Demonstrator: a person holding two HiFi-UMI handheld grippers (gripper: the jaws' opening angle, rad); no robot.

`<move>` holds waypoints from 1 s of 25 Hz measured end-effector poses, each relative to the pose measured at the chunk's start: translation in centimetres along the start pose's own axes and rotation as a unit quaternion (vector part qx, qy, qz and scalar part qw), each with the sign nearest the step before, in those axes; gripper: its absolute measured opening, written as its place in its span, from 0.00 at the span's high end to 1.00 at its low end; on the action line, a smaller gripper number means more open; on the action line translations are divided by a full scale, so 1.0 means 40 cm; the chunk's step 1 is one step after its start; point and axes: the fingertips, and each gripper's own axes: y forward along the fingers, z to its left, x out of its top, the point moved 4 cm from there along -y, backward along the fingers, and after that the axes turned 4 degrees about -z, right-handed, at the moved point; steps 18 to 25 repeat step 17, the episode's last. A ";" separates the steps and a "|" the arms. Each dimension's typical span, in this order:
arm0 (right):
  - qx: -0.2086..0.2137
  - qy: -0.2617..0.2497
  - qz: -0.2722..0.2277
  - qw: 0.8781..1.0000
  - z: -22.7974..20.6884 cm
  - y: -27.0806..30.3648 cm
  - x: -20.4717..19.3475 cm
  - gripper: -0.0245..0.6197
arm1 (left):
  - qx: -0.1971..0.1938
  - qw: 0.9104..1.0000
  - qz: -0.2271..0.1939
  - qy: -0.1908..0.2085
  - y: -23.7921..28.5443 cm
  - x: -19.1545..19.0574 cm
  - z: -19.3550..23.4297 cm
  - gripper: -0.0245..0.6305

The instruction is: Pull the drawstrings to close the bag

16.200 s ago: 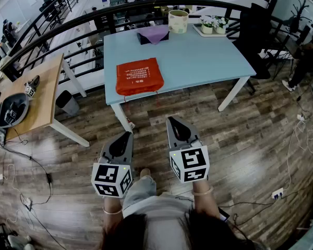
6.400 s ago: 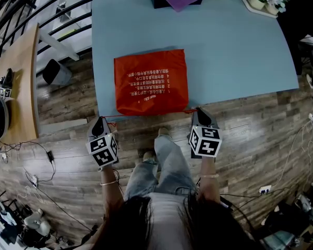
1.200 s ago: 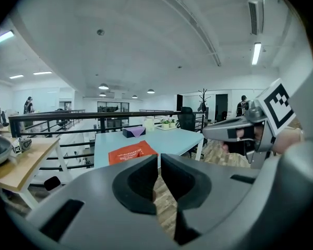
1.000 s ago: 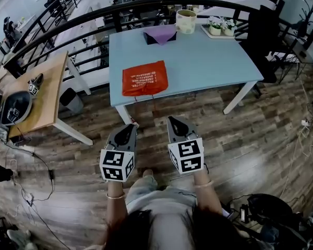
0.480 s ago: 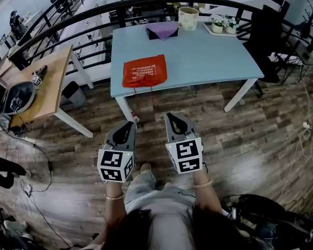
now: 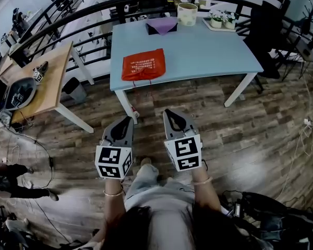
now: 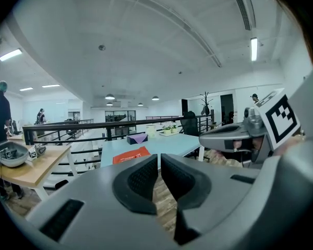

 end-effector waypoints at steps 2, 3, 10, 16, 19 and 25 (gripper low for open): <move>0.000 0.001 -0.002 1.000 0.001 -0.007 0.003 0.92 | 0.003 1.000 0.001 0.003 -0.006 0.001 -0.005 0.91; -0.001 0.001 -0.003 1.000 0.001 -0.011 0.003 0.92 | 0.004 1.000 0.001 0.003 -0.009 0.002 -0.007 0.91; -0.009 0.004 -0.008 1.000 -0.007 -0.019 0.000 0.92 | 0.007 1.000 0.003 0.002 -0.015 -0.008 -0.012 0.91; -0.010 0.004 -0.004 1.000 -0.009 0.010 0.001 0.92 | 0.006 1.000 -0.003 0.001 0.006 -0.001 0.007 0.91; -0.011 0.003 -0.004 1.000 -0.009 0.016 0.000 0.92 | 0.005 1.000 -0.004 0.001 0.009 0.000 0.011 0.91; -0.011 0.003 -0.004 1.000 -0.009 0.016 0.000 0.92 | 0.005 1.000 -0.004 0.001 0.009 0.000 0.011 0.91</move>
